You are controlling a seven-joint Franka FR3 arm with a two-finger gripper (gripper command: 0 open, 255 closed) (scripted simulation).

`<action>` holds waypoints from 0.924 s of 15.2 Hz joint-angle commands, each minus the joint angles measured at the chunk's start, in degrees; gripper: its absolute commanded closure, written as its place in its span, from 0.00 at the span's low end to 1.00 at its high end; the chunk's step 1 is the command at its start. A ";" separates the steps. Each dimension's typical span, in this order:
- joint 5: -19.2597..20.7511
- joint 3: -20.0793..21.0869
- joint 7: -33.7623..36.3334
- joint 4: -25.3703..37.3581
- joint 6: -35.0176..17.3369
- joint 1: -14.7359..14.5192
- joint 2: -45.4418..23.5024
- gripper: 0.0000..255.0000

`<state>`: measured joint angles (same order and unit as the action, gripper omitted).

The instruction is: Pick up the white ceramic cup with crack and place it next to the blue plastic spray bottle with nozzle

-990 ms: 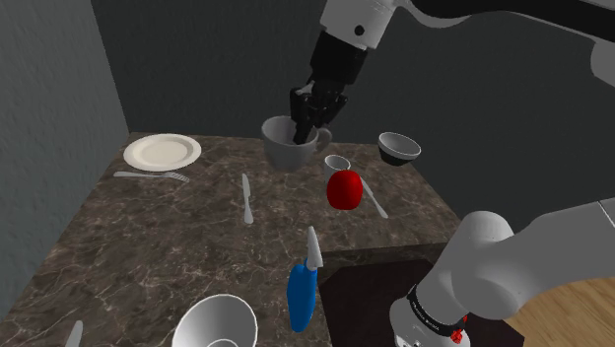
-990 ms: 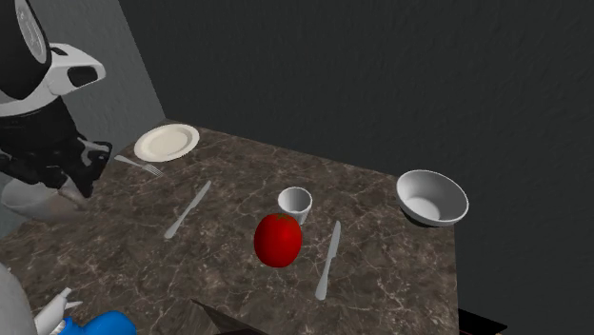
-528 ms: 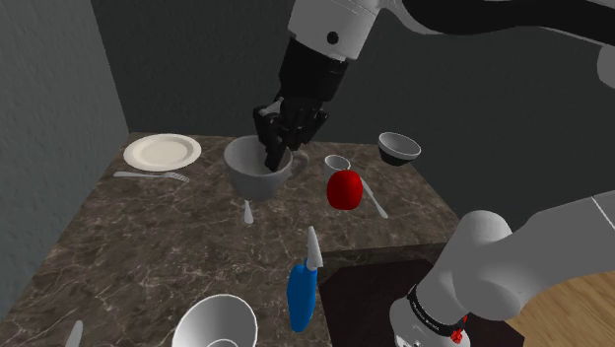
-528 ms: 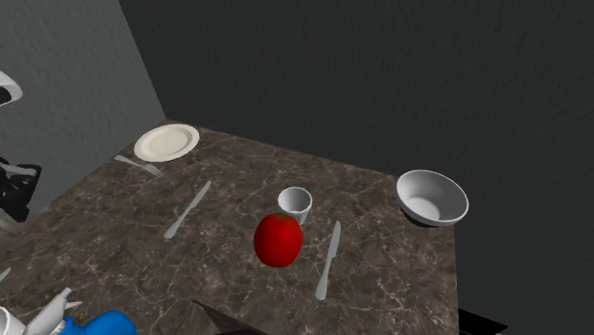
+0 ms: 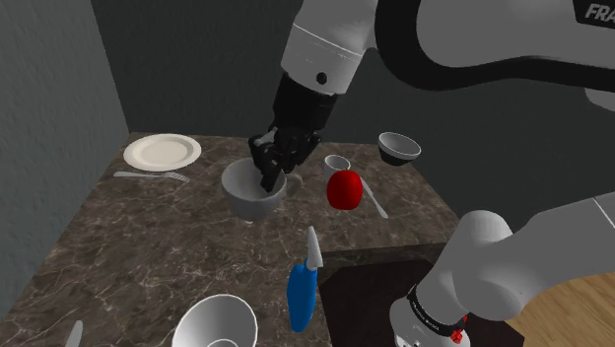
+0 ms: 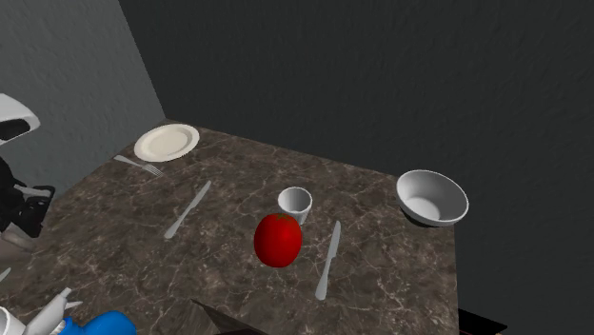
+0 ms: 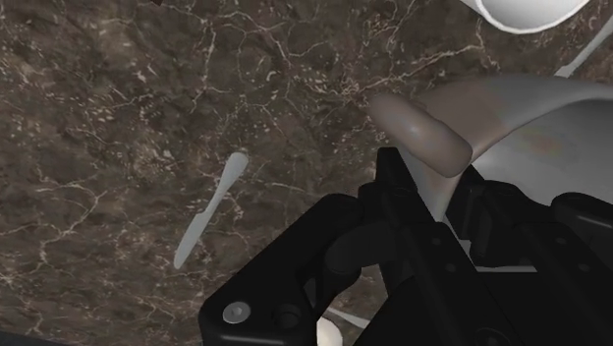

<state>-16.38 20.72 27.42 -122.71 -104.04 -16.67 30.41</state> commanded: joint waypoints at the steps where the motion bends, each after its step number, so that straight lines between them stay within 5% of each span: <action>1: -0.21 0.24 -0.17 -1.62 -1.57 -0.09 0.10 1.00; 14: -1.78 1.70 -1.48 -11.63 -11.35 -0.78 0.30 1.00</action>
<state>-17.99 22.39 26.12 -133.43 -114.64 -17.38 30.53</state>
